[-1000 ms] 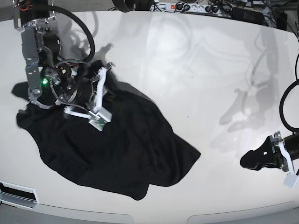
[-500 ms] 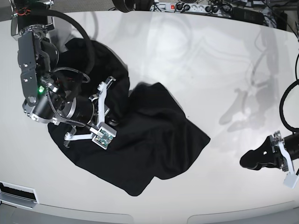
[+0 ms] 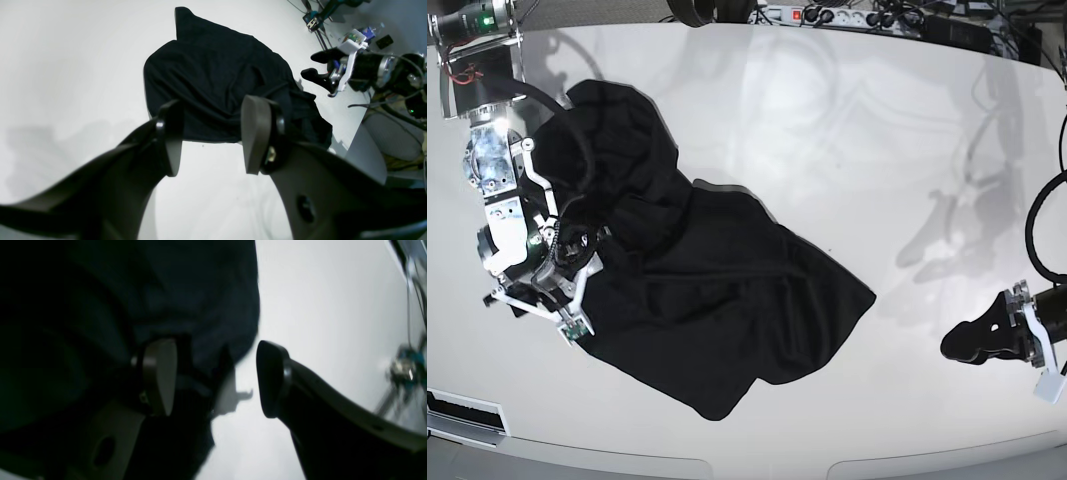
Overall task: Layout the t-shirt on the table in an organized manner, then fold the t-shirt properly
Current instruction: 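Grasp the shirt's bunched edge with the right gripper and pull it, then regrasp the shirt fabric with the right gripper near the collar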
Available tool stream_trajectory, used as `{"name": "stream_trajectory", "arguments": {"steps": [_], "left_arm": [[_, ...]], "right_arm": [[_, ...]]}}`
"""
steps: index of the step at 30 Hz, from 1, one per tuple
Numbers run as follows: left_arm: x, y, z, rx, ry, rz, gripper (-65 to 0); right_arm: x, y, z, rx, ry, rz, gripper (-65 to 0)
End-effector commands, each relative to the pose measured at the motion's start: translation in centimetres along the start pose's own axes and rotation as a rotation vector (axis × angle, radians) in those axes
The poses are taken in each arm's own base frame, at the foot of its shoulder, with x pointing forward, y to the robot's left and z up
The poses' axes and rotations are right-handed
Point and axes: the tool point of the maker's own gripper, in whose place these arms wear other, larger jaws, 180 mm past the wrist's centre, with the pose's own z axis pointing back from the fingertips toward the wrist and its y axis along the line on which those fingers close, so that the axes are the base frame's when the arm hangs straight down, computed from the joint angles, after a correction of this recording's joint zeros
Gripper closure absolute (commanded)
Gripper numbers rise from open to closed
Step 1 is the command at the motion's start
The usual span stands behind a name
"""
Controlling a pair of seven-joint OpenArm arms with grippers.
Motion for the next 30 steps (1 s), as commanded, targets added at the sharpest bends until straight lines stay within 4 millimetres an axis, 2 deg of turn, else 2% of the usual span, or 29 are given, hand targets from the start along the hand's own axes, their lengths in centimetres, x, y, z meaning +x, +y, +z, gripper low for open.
{"name": "stream_trajectory", "arguments": {"steps": [1,4,7,9,11,14,17,22,28,30], "left_arm": [[2.5,-0.4,0.9,-0.007,-0.064,-0.036,-29.0],[2.5,-0.4,0.9,-0.007,-0.064,-0.036,-29.0],[2.5,-0.4,0.9,-0.007,-0.064,-0.036,-28.9],[2.5,-0.4,0.9,-0.007,-0.064,-0.036,-28.9],[2.5,-0.4,0.9,-0.007,-0.064,-0.036,-28.9],[2.6,-0.4,0.9,-0.007,-0.068,-0.036,-29.0],[2.6,-0.4,0.9,-0.007,-0.072,-0.036,-28.9],[2.6,-0.4,0.9,-0.007,-0.072,-0.036,-29.0],[2.6,-0.4,0.9,-0.007,-0.072,-0.036,-28.9],[2.6,-0.4,0.9,-0.007,-0.072,-0.036,-28.9]], "right_arm": [[2.3,-1.3,1.1,-0.021,-0.066,-0.001,-39.2],[5.3,1.0,3.4,0.109,-0.188,0.019,-39.2],[7.2,6.3,6.5,0.385,-0.311,0.092,-39.2],[6.8,9.6,8.3,0.559,-0.359,0.157,-39.1],[5.2,11.3,8.6,0.628,-0.349,0.196,-39.1],[2.4,12.1,7.9,0.618,-0.279,0.228,-39.1],[0.6,12.0,7.1,0.577,-0.231,0.247,-39.1],[-0.7,10.6,5.4,0.449,-0.213,0.233,-39.1],[-3.2,11.0,3.6,0.477,-0.126,0.218,-38.9],[-3.5,10.9,3.4,0.471,-0.115,0.213,-33.5]]}}
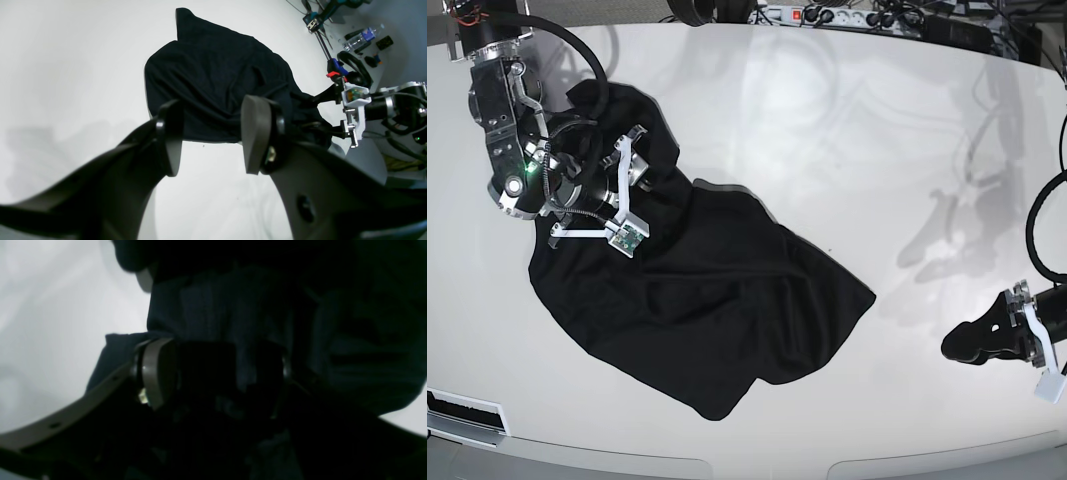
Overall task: Layout the t-shirt on the table in an organized manner, then fold the t-shirt properly
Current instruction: 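Regrasp the shirt fabric with the right gripper near the collar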
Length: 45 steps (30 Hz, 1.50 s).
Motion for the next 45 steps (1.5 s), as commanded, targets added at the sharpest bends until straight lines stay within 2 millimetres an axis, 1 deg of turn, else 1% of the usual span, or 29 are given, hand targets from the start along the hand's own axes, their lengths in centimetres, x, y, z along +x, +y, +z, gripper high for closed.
{"name": "stream_trajectory", "arguments": {"steps": [1,4,5,9,13,16,19,22,25,29,31,32,33,34,35,40,42,45], "left_arm": [[2.6,-0.4,0.9,-0.008,-0.069,-0.036,-28.9],[2.6,-0.4,0.9,-0.008,-0.069,-0.036,-28.9],[2.6,-0.4,0.8,-0.008,-0.069,-0.035,-28.9],[2.4,-0.4,0.8,-0.009,-0.062,-0.035,-29.0],[2.2,-1.2,0.9,-0.053,-0.051,-0.016,-28.9],[2.3,-1.3,0.9,-0.055,-0.054,-0.016,-29.0],[2.1,-1.3,0.9,-0.055,-0.043,-0.016,-28.9],[2.1,-1.3,0.9,-0.056,-0.041,-0.018,-29.0],[2.1,-1.3,0.9,-0.056,-0.041,-0.018,-29.0],[2.1,-1.3,0.9,-0.056,-0.042,-0.018,-29.0],[2.1,-1.3,0.9,-0.056,-0.043,-0.018,-29.0],[2.1,-1.3,0.9,-0.056,-0.043,-0.018,-29.0],[2.1,-1.3,0.9,-0.056,-0.043,-0.018,-29.0],[2.1,-1.3,0.8,-0.056,-0.043,-0.018,-29.0],[2.1,-1.3,0.9,-0.056,-0.043,-0.018,-28.9],[2.1,-1.3,0.9,-0.056,-0.043,-0.018,-28.9],[2.1,-1.3,0.8,-0.056,-0.043,-0.017,-28.9],[2.1,-1.3,0.8,-0.056,-0.042,-0.017,-29.0]], "right_arm": [[1.0,-1.2,0.5,-0.035,-0.034,-0.002,-27.5],[1.4,-1.8,0.6,-0.053,-0.035,0.009,-2.8],[1.6,-1.9,0.7,-0.052,-0.038,0.016,0.0],[3.9,-2.5,1.3,-0.028,-0.083,0.050,0.0],[6.2,-1.4,2.6,0.066,-0.120,0.074,0.0],[8.3,-0.6,4.0,0.098,-0.183,0.087,0.0],[10.3,0.3,5.7,0.106,-0.259,0.138,0.0],[12.5,1.2,7.9,0.093,-0.342,0.193,0.0],[14.4,2.5,10.1,0.105,-0.430,0.235,0.0],[14.6,2.9,10.4,0.120,-0.446,0.236,0.0],[14.4,2.5,10.2,0.098,-0.433,0.241,-9.2],[14.3,2.3,10.1,0.081,-0.427,0.244,-9.8],[14.2,1.9,9.9,0.059,-0.418,0.248,-8.4],[13.9,1.6,9.8,0.039,-0.408,0.252,-2.1],[13.7,1.3,9.6,0.018,-0.397,0.256,0.0],[13.9,0.6,9.7,-0.024,-0.414,0.246,0.0],[14.3,1.2,9.9,0.006,-0.439,0.233,0.0],[15.0,2.6,10.4,0.087,-0.493,0.209,0.0]]}}
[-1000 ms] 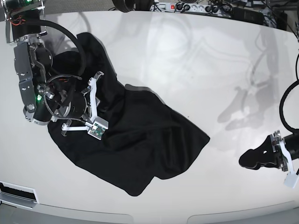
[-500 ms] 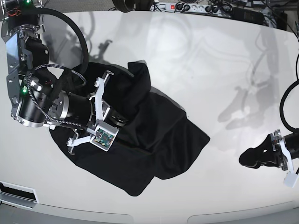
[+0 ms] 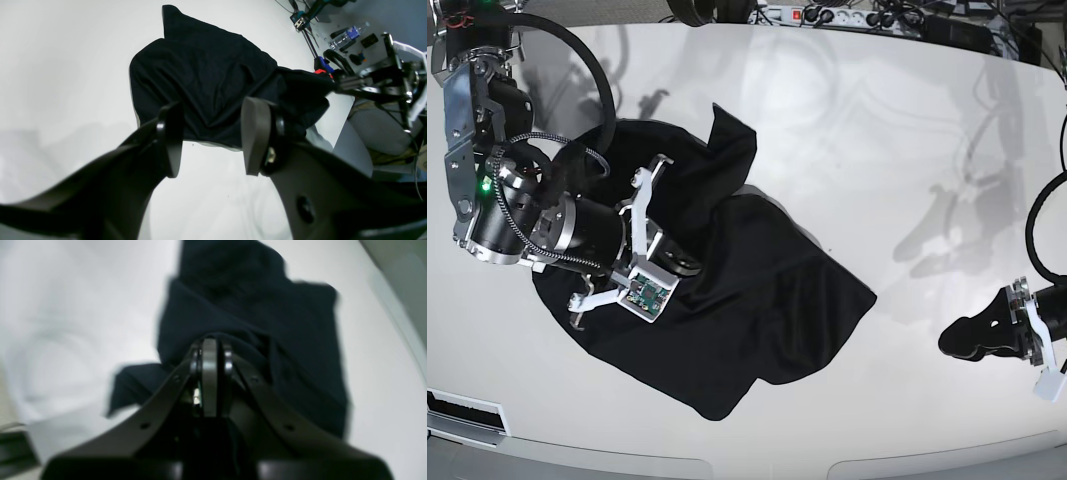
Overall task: Layout the t-shirt on the table in an organized manner, then fold the t-shirt properly
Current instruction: 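Regrasp the shirt fabric with the right gripper near the collar, then move the left gripper to the shirt and grasp the hem beside the right gripper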
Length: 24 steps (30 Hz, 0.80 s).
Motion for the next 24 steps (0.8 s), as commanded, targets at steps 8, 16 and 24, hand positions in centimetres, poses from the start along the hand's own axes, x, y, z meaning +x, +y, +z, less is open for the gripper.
{"name": "stream_trajectory", "arguments": {"steps": [8,16,24], "left_arm": [[1.1,-1.0,0.0,-0.032,-0.020,-0.028,-29.0],[-1.2,-6.3,-4.6,-0.177,0.108,-0.134,-29.0],[-4.6,-11.1,-8.5,-0.324,0.208,-0.172,-29.6]], "right_arm": [[6.7,3.8,0.1,0.192,-0.288,-0.094,0.0],[6.1,2.7,-4.5,0.127,-0.229,-0.177,0.0],[3.7,1.3,-7.5,0.131,-0.122,-0.233,0.0]]}}
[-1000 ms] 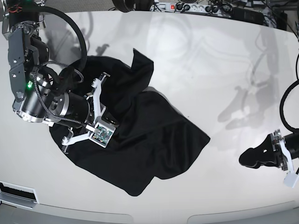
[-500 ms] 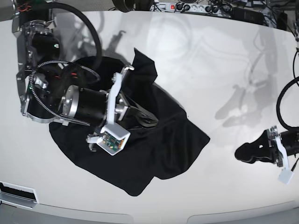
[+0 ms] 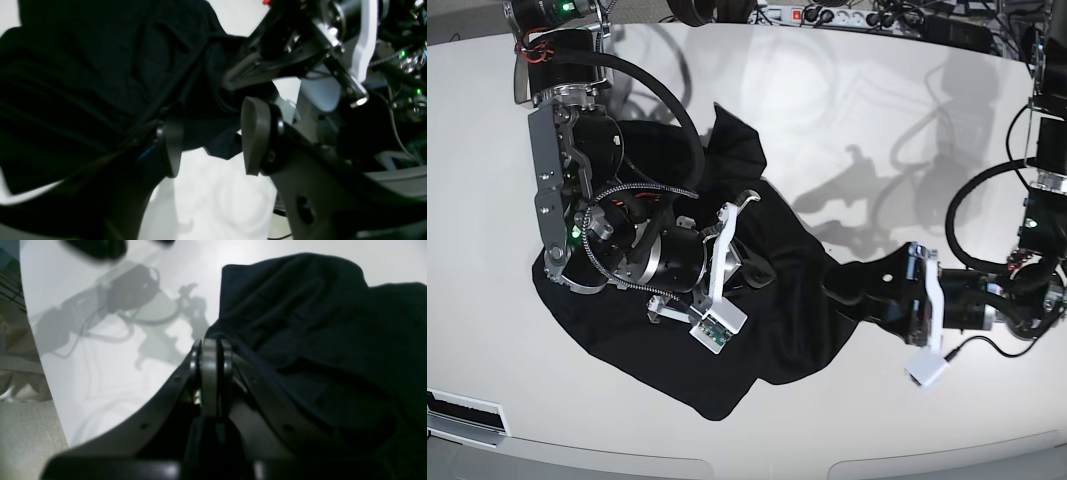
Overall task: Layout the t-shirt on the table in an organized manner, then fold the t-shirt properly
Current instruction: 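Move the left gripper to the shirt and grasp the hem beside the right gripper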
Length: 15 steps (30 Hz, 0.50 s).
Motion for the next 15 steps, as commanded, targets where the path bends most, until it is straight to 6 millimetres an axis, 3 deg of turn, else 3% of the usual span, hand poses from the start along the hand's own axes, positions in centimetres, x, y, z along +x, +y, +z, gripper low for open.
{"name": "stream_trajectory", "arguments": {"steps": [1,8,12,15], "left_arm": [[1.6,-0.5,0.2,-0.017,-0.047,-0.027,-30.3],[-1.3,-1.5,-2.9,-0.056,-0.056,0.042,-31.6],[-1.6,-0.4,-3.8,0.016,-0.098,0.028,-31.6],[-1.6,-0.9,-4.7,0.001,-0.118,0.038,-31.6]], "right_arm": [[2.5,-0.1,0.4,0.007,-0.076,0.023,0.0],[4.0,0.3,0.7,0.048,-0.119,0.017,0.0],[4.0,1.8,0.8,0.136,-0.101,-0.012,0.0],[4.8,2.6,1.1,0.189,-0.140,-0.032,0.0]]}}
